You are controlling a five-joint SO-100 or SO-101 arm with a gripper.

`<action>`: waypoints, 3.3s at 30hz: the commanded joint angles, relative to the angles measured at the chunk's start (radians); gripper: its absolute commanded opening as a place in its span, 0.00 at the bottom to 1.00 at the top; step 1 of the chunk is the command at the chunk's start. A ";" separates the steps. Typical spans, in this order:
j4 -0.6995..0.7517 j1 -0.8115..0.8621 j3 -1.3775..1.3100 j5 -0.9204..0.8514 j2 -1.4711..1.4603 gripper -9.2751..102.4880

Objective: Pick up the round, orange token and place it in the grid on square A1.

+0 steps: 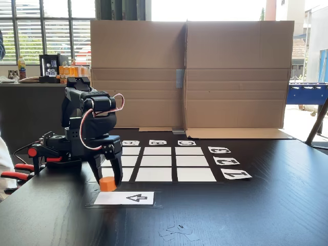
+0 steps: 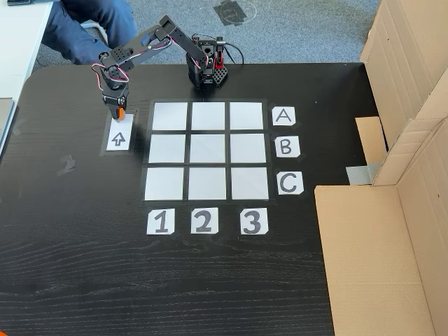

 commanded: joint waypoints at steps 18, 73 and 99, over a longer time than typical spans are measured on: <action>0.046 0.028 0.308 -0.037 0.675 0.21; 0.021 -0.086 1.089 -0.350 1.180 0.20; -0.241 -0.186 1.200 -0.374 0.948 0.20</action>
